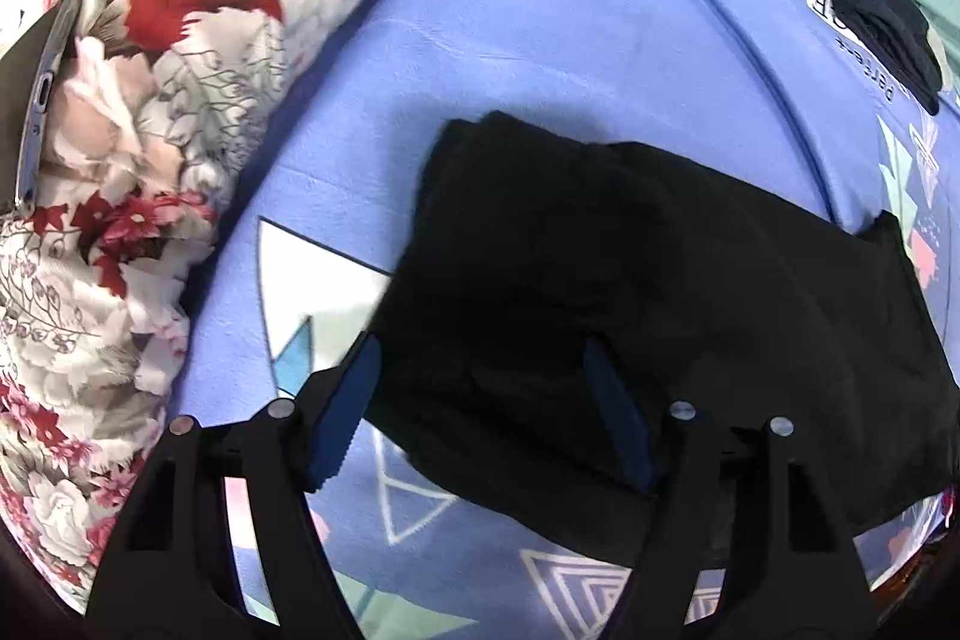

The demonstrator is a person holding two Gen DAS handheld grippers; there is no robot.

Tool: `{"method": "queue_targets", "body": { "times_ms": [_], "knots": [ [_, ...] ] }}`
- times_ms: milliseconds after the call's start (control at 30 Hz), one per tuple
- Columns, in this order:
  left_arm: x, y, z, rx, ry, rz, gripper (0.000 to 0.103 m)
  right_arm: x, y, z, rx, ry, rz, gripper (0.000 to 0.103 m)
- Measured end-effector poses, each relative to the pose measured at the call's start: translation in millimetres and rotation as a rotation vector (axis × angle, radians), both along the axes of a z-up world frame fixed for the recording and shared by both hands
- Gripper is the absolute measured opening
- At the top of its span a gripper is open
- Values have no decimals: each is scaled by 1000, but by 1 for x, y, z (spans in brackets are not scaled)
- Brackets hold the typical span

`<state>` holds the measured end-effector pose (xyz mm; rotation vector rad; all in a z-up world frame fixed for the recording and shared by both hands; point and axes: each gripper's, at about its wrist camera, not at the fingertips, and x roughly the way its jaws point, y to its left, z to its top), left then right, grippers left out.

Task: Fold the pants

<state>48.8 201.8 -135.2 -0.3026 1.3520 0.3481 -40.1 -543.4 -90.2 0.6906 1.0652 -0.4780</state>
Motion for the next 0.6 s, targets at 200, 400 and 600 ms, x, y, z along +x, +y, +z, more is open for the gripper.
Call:
{"method": "queue_targets", "body": {
  "times_ms": [200, 400, 600],
  "knots": [
    [-4, 8, 6, -2, -5, -5, 71, -6, -4, -20, -81, 105, -47, 43],
    [-9, 2, 27, -66, -67, -66, 76, 26, 66, 31, -134, -70, 275, 43],
    [-15, -26, 21, -70, -30, -138, 79, 46, 145, -15, -8, 29, 577, 28]
  ]
}}
